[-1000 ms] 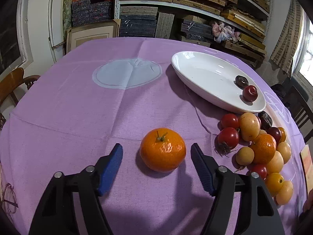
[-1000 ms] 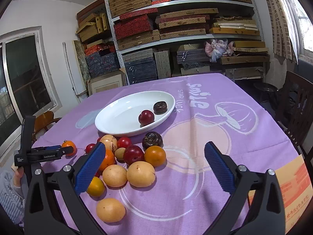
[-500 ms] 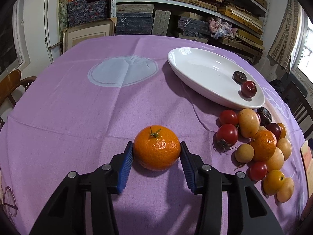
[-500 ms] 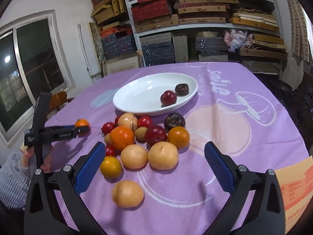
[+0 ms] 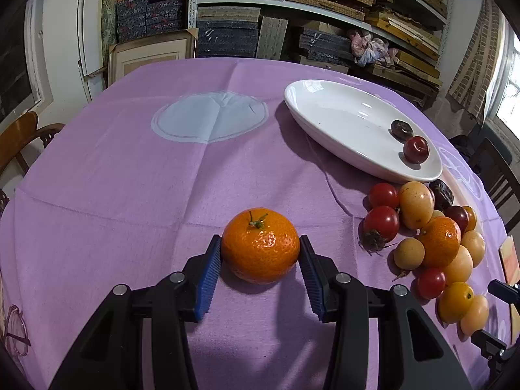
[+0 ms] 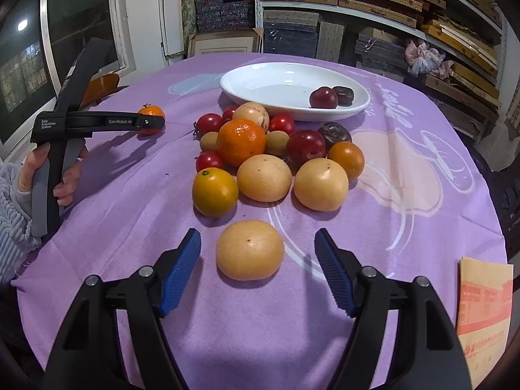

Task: Organize fruits
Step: 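Grasp the tangerine with the left tool while the right tool grasps a pale yellow fruit, then lower both held fruits onto the white plate and open both tools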

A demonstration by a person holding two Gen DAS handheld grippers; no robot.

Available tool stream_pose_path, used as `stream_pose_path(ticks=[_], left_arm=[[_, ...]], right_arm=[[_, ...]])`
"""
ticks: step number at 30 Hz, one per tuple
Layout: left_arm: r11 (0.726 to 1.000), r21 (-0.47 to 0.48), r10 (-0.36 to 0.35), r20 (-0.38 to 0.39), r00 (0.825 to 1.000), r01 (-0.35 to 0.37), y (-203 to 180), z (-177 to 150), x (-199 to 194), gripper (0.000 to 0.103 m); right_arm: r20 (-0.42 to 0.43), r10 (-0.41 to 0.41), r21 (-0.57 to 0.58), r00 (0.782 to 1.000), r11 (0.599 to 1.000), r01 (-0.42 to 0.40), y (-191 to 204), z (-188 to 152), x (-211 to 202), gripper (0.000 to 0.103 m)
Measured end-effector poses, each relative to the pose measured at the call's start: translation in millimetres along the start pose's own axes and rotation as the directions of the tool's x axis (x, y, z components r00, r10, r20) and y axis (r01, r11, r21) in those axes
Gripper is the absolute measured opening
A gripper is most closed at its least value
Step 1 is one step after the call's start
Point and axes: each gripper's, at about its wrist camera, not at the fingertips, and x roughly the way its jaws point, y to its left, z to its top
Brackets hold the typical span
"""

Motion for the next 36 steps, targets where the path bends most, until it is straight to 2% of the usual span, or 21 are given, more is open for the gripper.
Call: stream_pose_path(ticks=[2,3,4,12,17,20,23,28,31,36], left_arm=[[1.000,0.001,-0.001,0.000,1.000,0.001,0,0,0,0.048],[1.000,0.001,-0.001,0.000,1.000,0.001,0,0,0,0.048],[1.000,0.001,-0.001,-0.001,1.000,0.001,0,0,0,0.048],[1.000,0.000,-0.002,-0.001,1.000,0.002,0,1,0,0.048],[1.000,0.001,-0.003,0.005,1.000,0.003,-1,0,0,0.048],[1.000,0.014,-0.001,0.039,0.999,0.000,-6,4,-9,0.048],[0.999,0.030,-0.021,0.058,0.998,0.019,-18,18,-15,0.048],[0.995,0.097,-0.043,0.076,0.996,0.035,-59,69,-5,0.048],[0.992,0.124,-0.041,0.063,0.997,0.033,-83,94,19,0.048],[0.995,0.097,-0.028,0.010,1.000,0.027,-91,111,66,0.048]], right_arm=[[-0.020,0.011,-0.011,1.000,1.000,-0.012,1,1,5,0.058],[-0.035,0.021,-0.013,0.999,1.000,-0.022,2,1,8,0.049],[-0.048,0.020,-0.015,0.999,1.000,-0.021,2,1,11,0.046],[-0.071,0.036,-0.014,0.997,0.999,-0.037,-1,3,19,0.045],[-0.037,0.045,0.015,0.998,0.999,-0.044,-8,3,13,0.045],[-0.014,0.049,0.044,0.999,0.998,-0.048,-18,9,8,0.045],[0.026,0.035,0.043,0.999,0.998,-0.036,-29,31,-2,0.045],[0.112,0.004,0.032,0.994,0.999,-0.008,-48,97,-1,0.045],[0.089,-0.003,0.035,0.996,0.999,0.000,-58,134,27,0.045],[0.017,0.012,0.021,1.000,1.000,-0.012,-59,170,81,0.045]])
